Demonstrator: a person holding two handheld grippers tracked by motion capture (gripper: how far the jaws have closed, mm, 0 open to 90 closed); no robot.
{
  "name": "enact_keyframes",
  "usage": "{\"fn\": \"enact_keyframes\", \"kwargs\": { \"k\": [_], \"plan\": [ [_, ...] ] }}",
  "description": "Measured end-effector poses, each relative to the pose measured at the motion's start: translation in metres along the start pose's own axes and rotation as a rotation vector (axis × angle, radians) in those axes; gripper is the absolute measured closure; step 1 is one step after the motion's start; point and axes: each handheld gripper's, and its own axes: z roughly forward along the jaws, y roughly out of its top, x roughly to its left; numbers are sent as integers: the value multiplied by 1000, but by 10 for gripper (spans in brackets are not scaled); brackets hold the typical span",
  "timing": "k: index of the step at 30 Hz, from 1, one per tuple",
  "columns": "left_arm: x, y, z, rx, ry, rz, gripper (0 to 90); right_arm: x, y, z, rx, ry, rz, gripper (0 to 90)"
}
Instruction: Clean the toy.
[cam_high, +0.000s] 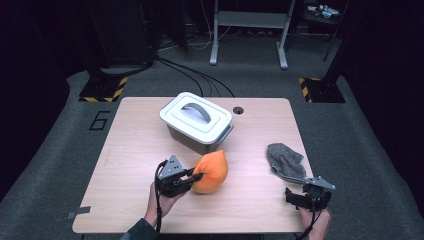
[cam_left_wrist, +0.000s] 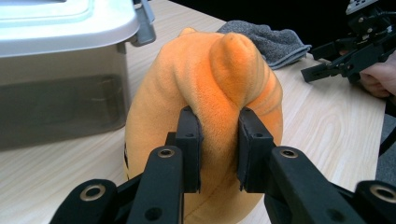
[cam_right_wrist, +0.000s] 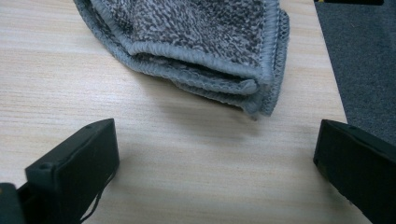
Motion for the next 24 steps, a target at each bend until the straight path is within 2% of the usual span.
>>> {"fn": "enact_keyframes", "kwargs": {
  "k": [9, 14, 16, 24],
  "plan": [
    [5, -9, -20, 1, 19, -13, 740, 0, 0, 0, 0, -1, -1, 0],
    [6, -16, -34, -26, 31, -24, 740, 0, 0, 0, 0, -1, 0, 0],
    [7, -18, -40, -20, 33, -26, 740, 0, 0, 0, 0, 0, 0, 0],
    [15, -26, -59, -25, 87, -38, 740, 0, 0, 0, 0, 0, 0, 0]
  ]
}}
